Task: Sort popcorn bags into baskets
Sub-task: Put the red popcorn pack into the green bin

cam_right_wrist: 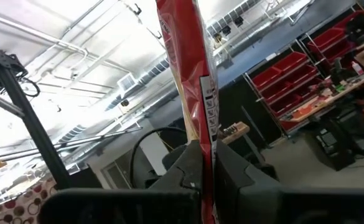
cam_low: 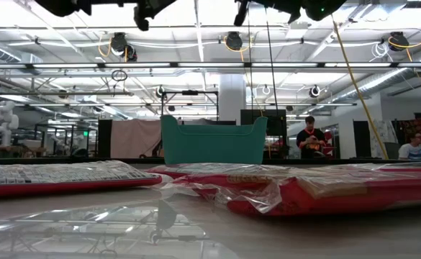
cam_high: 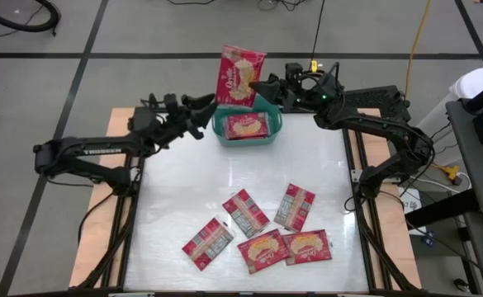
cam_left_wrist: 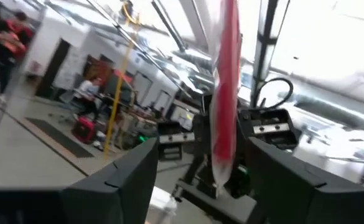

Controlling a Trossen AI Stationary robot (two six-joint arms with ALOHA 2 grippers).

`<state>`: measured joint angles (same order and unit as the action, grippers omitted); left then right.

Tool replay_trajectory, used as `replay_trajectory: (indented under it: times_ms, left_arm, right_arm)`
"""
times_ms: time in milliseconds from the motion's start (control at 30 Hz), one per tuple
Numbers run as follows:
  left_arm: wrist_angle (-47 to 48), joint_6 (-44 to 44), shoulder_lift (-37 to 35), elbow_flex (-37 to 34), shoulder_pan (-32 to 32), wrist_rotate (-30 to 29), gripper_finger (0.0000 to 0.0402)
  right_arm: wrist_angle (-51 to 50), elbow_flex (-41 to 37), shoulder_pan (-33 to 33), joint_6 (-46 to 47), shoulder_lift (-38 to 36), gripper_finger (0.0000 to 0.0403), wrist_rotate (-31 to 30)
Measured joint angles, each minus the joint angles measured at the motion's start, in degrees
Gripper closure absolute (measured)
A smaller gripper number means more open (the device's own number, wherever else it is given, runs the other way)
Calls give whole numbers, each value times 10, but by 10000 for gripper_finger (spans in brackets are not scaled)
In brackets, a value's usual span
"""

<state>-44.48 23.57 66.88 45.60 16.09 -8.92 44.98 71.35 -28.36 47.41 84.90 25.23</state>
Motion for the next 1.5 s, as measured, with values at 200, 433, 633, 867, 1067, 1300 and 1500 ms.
replay_trajectory:
  times_ms: [200,433,633,867,1067,1300,1500]
  left_arm:
    - [-38,9,23,1,13,51,202]
    - [-67,9,34,1,20,71,274]
    - [-67,9,34,1,20,72,326]
    - [-53,8,34,1,33,72,343]
    - [-48,0,34,1,46,95,386]
    - [-26,11,31,1,52,102,385]
    - [97,35,-15,1,64,129,386]
  right_arm:
    - [0,0,0,-7,0,399,-14]
    - [-2,0,0,-16,0,399,-14]
    - [-5,0,0,-16,8,399,-12]
    - [3,0,8,-14,23,399,-12]
    - [5,0,10,-24,26,399,-12]
    - [-18,0,-7,-7,26,381,21]
    - [-111,0,-28,18,7,332,107]
